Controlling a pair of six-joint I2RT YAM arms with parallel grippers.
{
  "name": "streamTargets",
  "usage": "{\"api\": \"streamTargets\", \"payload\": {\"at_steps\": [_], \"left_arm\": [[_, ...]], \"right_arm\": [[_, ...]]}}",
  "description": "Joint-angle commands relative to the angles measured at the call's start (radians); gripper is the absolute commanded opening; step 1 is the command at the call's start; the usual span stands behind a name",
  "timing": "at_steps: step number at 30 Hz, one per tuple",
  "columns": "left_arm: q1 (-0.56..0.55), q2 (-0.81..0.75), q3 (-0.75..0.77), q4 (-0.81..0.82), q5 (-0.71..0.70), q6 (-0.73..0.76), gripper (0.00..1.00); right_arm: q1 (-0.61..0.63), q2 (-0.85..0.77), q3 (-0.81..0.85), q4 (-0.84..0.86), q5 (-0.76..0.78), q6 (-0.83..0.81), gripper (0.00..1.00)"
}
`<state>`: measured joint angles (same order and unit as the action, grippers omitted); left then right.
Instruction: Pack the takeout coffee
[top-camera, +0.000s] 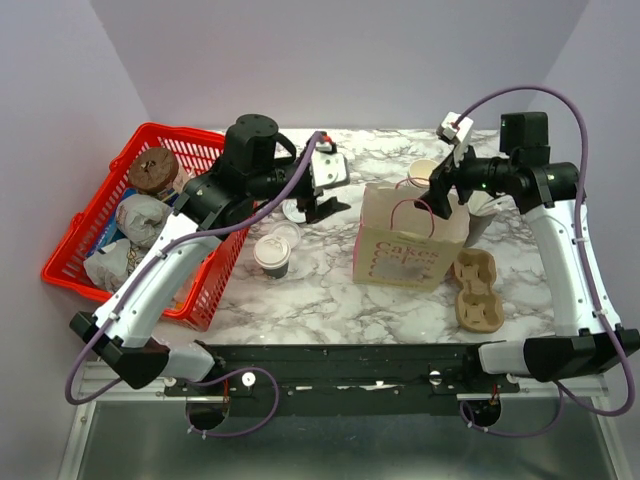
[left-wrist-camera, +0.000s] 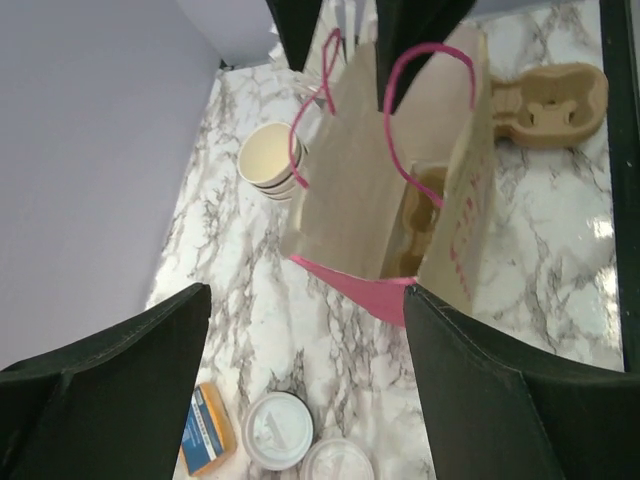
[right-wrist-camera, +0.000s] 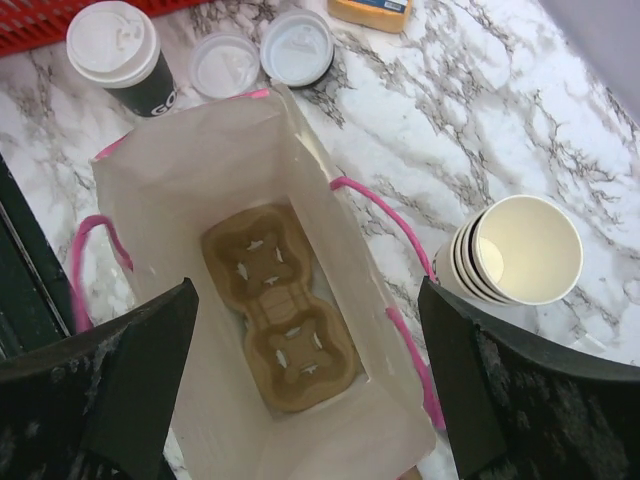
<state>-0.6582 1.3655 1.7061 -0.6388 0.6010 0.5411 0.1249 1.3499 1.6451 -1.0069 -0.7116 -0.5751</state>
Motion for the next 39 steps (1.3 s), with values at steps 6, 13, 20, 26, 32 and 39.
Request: {"api": "streamTargets", "payload": {"at_steps": [6, 13, 20, 26, 32, 39], "left_arm": [[-0.087, 0.092, -0.103, 0.023, 0.201, 0.114, 0.86], [-0.165, 0.283, -0.001, 0.018, 0.183, 0.131, 0.71], [-0.172, 0.405, 0.199, -0.192, 0.207, 0.181, 0.0], [-0.136, 0.296, 0.257, -0.165, 0.26, 0.111, 0.0], [-0.138, 0.271, 0.343, -0.174, 0.258, 0.065, 0.0], [-0.136, 0.277, 0.297, -0.2, 0.235, 0.098, 0.0]], "right_arm": [[-0.001, 0.038, -0.071, 0.051, 0.049, -0.084, 0.98], [0.001, 0.038, -0.136, 0.131, 0.129, -0.108, 0.91], [-0.001, 0.051, -0.11, 0.073, 0.009, -0.134, 0.39], [0.001, -0.014, 0.043, -0.002, -0.055, -0.094, 0.23], [0.001, -0.037, 0.134, 0.005, -0.045, -0.045, 0.23], [0.001, -0.026, 0.058, 0.028, -0.037, -0.064, 0.3]]}}
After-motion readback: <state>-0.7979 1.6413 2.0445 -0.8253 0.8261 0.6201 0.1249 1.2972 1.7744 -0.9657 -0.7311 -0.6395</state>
